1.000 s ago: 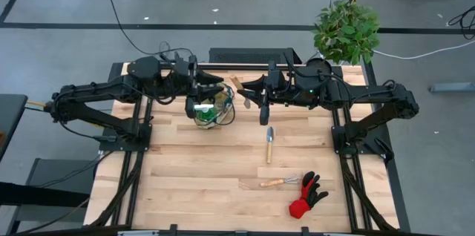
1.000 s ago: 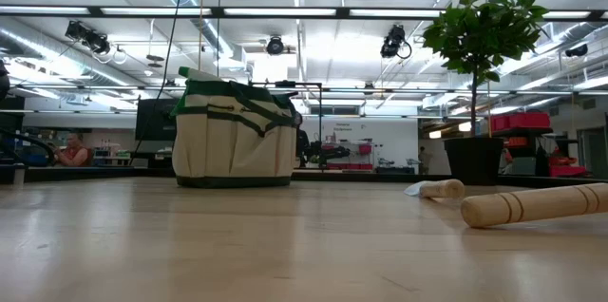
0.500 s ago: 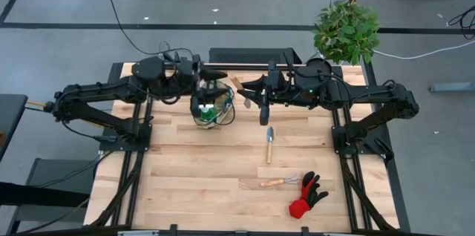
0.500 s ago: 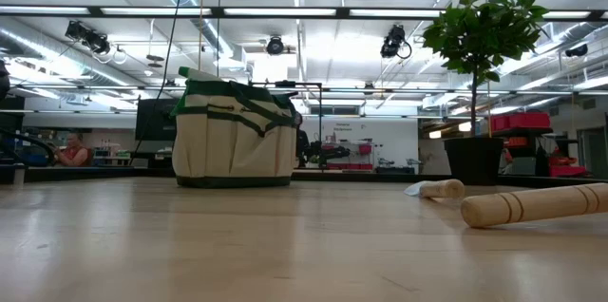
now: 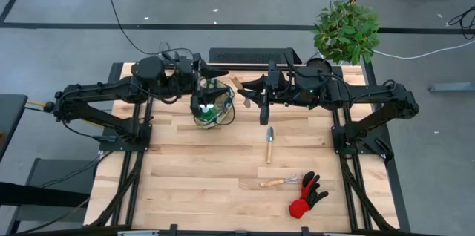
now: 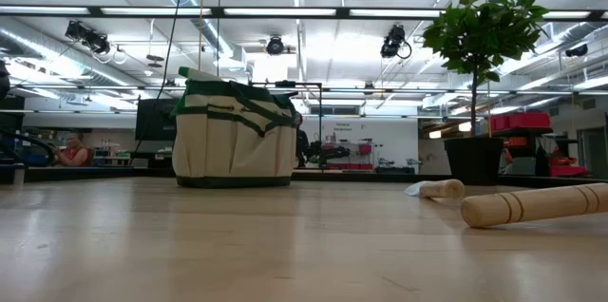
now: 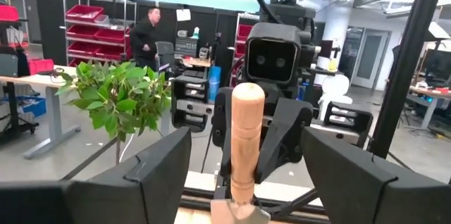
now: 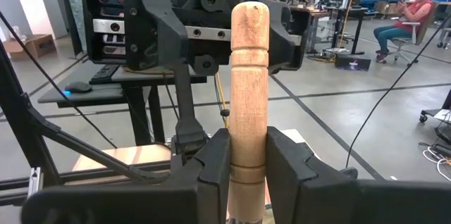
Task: Pick & Place Garden tools in Gardening bag
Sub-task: Put the right brown trowel into the gardening bag
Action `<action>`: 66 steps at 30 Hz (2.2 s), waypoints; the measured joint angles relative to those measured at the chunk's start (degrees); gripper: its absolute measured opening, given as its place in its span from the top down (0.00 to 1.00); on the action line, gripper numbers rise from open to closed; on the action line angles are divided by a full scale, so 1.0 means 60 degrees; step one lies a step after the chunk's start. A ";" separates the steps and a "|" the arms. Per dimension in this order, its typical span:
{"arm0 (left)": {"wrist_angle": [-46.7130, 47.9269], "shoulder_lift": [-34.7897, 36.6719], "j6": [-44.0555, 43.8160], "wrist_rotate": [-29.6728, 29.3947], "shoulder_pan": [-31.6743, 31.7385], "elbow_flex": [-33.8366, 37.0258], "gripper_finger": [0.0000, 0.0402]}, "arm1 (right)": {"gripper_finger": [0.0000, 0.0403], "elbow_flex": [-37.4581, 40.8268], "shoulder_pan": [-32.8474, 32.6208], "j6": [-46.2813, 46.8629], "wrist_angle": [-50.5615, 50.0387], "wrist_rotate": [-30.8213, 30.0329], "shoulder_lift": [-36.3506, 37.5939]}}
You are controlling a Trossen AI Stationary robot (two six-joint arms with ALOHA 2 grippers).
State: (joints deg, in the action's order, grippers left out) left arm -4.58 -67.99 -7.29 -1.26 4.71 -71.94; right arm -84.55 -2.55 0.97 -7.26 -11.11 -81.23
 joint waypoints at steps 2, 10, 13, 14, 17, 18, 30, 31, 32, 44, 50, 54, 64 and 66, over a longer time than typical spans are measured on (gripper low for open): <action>-0.0160 -0.0088 0.0000 0.0004 0.0000 0.0002 0.31 | 0.84 0.0000 -0.0003 0.0000 0.0011 0.0000 0.0000; -0.0952 -0.0565 0.0057 0.0028 -0.0011 0.0001 0.31 | 0.84 0.0007 -0.0003 -0.0004 0.0112 -0.0003 0.0000; -0.1351 -0.0723 0.0021 0.0227 -0.0011 -0.0011 0.31 | 0.84 0.0007 0.0000 -0.0004 0.0133 -0.0004 0.0000; -0.1377 -0.0749 -0.0013 0.0281 -0.0011 -0.0012 0.31 | 0.84 0.0007 -0.0003 -0.0004 0.0143 -0.0004 0.0000; -0.1542 -0.0904 -0.0120 0.0353 -0.0011 -0.0001 0.31 | 0.84 0.0007 -0.0004 -0.0007 0.0144 -0.0004 0.0000; -0.1517 -0.0927 -0.0181 0.0357 -0.0011 -0.0004 0.31 | 0.84 0.0007 -0.0004 -0.0022 0.0144 -0.0004 0.0000; -0.2010 -0.1227 -0.0204 0.0521 -0.0022 0.0000 0.31 | 0.84 0.0007 -0.0002 -0.0065 0.0144 -0.0002 0.0000; -0.2037 -0.1238 -0.0204 0.0521 -0.0022 -0.0004 0.31 | 0.84 0.0007 -0.0002 -0.0063 0.0144 -0.0004 0.0000; -0.1995 -0.1250 -0.0204 0.0521 -0.0021 -0.0004 0.31 | 0.84 0.0007 -0.0004 -0.0063 0.0141 -0.0003 0.0000; -0.1989 -0.1267 -0.0181 0.0516 -0.0022 -0.0004 0.35 | 0.84 0.0007 -0.0004 -0.0069 0.0140 -0.0004 0.0000; -0.2020 -0.1267 -0.0160 0.0517 -0.0022 -0.0003 0.44 | 0.84 0.0007 -0.0003 -0.0074 0.0140 -0.0004 0.0000; -0.2146 -0.1264 -0.0149 0.0517 -0.0022 -0.0004 0.51 | 0.84 0.0007 0.0000 -0.0087 0.0137 -0.0004 0.0000; -0.2135 -0.1260 -0.0146 0.0506 -0.0018 -0.0004 0.66 | 0.84 0.0007 -0.0004 -0.0086 0.0137 0.0004 0.0000; -0.2132 -0.1260 -0.0146 0.0506 -0.0018 -0.0004 0.69 | 0.84 0.0007 -0.0004 -0.0085 0.0137 0.0004 0.0000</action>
State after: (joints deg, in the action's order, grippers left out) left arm -17.37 -75.55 -8.16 1.78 4.60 -71.96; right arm -84.51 -2.57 0.46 -6.44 -11.09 -81.23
